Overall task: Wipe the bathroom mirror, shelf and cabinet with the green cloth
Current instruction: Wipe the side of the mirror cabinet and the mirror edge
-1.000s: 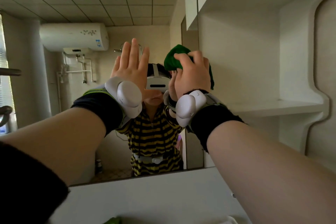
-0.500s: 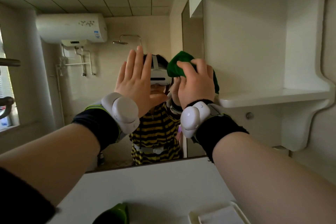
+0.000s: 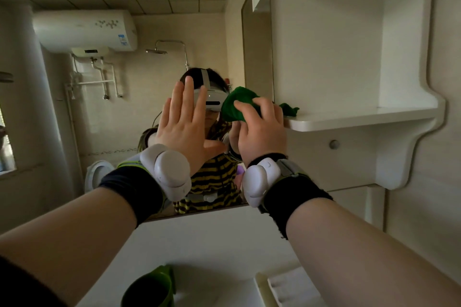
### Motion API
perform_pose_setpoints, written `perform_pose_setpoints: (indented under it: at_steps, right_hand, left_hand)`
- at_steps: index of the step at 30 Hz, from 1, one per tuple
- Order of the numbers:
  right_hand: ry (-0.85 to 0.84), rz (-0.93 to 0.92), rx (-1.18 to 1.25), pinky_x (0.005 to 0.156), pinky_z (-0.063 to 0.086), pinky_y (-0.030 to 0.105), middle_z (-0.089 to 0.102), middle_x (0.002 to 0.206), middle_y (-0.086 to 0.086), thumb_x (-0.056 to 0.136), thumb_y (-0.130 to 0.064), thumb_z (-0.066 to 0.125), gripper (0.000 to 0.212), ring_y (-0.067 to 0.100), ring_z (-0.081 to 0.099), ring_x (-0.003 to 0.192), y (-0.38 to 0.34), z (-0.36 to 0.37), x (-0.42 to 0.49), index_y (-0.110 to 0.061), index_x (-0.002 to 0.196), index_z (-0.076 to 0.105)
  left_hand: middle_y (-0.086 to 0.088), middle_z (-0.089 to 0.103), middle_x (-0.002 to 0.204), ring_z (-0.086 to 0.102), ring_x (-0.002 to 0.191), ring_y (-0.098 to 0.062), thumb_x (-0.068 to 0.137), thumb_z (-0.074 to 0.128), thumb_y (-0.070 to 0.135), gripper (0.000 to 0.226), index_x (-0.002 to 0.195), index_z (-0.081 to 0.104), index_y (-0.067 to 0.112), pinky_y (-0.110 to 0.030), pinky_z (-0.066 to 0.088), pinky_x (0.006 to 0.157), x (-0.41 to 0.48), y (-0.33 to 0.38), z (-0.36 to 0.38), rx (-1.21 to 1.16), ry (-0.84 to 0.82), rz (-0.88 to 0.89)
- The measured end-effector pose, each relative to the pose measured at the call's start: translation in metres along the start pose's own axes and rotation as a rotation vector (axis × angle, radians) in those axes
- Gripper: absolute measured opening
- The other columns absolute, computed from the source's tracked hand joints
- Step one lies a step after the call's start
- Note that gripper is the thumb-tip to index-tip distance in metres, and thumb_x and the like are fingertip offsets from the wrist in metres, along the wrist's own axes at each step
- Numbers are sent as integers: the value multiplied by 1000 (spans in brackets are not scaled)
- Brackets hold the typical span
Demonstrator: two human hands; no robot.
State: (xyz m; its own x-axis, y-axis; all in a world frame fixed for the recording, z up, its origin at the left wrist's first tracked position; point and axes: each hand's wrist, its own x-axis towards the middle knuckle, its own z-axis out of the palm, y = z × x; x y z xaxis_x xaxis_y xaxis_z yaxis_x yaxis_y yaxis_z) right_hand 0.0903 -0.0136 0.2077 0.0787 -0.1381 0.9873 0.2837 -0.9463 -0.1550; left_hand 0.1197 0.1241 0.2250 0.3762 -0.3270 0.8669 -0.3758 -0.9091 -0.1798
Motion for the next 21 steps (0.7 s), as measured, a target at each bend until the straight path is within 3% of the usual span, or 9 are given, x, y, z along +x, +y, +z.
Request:
perform_pose_setpoints:
  at_steps: [9, 14, 21]
  right_hand:
    - [-5, -52, -8, 73, 53, 46, 61, 104, 21, 72, 7, 63, 35, 43, 57, 92, 5, -1, -15, -9, 102, 70]
    - [-19, -66, -11, 72, 54, 45, 62, 102, 20, 76, -4, 47, 35, 42, 58, 90, 6, -3, -29, -8, 101, 71]
    - [-49, -62, -46, 68, 55, 42, 63, 100, 18, 65, 3, 74, 38, 40, 59, 88, 12, -3, -42, -11, 100, 71]
  left_hand:
    - [-11, -12, 156, -13, 143, -26, 67, 62, 66, 118, 150, -3, 12, -32, -11, 111, -8, 0, 4, 23, -28, 9]
    - [-12, -16, 155, -15, 143, -28, 69, 65, 65, 121, 149, -9, 12, -34, -10, 112, -8, 0, 2, 50, -54, 9]
    - [-11, -19, 155, -17, 142, -27, 72, 63, 64, 119, 148, -12, 13, -36, -7, 114, -9, 4, -1, 32, -81, -4]
